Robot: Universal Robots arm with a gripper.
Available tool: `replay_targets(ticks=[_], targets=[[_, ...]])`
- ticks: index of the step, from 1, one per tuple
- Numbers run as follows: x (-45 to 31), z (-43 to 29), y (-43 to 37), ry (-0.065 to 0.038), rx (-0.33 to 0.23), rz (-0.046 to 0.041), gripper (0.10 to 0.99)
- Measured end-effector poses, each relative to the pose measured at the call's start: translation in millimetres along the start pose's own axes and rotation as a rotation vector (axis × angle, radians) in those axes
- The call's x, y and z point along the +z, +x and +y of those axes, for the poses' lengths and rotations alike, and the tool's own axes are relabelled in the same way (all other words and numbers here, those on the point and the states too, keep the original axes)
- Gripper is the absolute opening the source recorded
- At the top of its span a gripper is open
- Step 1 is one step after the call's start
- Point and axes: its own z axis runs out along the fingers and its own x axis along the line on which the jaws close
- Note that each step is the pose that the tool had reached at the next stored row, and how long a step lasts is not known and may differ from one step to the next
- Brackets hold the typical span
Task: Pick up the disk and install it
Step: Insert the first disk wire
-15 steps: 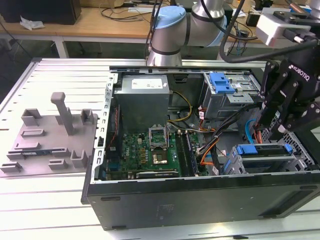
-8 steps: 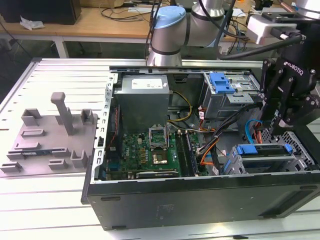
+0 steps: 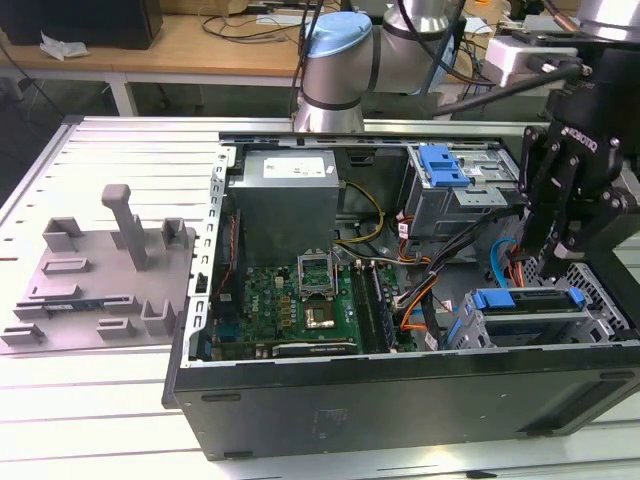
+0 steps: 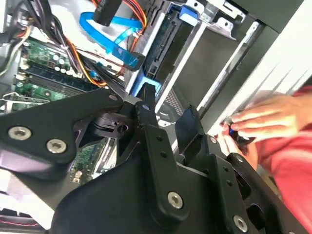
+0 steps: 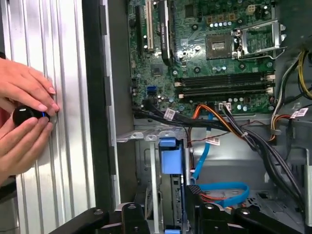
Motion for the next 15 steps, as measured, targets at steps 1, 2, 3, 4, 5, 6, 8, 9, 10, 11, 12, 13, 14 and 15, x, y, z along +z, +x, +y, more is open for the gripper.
replay_targets(ticks=[1, 2, 3, 4, 5, 6, 8, 9, 10, 11, 12, 13, 14, 15], targets=[[-0.7, 0.2, -3.8, 0.0, 0.0, 0.0035, 0.443], [-2.5, 0.6, -12.3, 0.0, 0.0, 0.0067, 0.443], [-3.5, 0.9, -17.8, 0.0, 0.0, 0.0073, 0.443], [-4.6, 1.1, -22.5, 0.0, 0.0, 0.0089, 0.443], [-5.6, 1.3, -28.2, 0.001, 0.0, 0.0102, 0.443], [-6.4, 1.3, -32.2, 0.001, 0.0, 0.0113, 0.443], [-7.5, -12.7, -39.9, 0.001, 0.0, 0.0184, 0.443], [-7.5, -18.2, -40.4, 0.001, 0.0, 0.02, 0.443], [-7.3, -23.2, -40.8, 0.001, 0.0, 0.0212, 0.443], [-7.1, -30.3, -41.3, 0.001, 0.0, 0.0228, 0.443], [-6.8, -39.1, -42.0, 0.001, 0.0, 0.0263, 0.443], [-6.0, -42.5, -42.4, 0.001, 0.004, 0.0339, 0.443], [-5.6, -43.3, -42.5, 0.0, 0.011, 0.044, 0.443], [-4.7, -43.5, -42.7, -0.002, 0.02, 0.047, 0.443]])
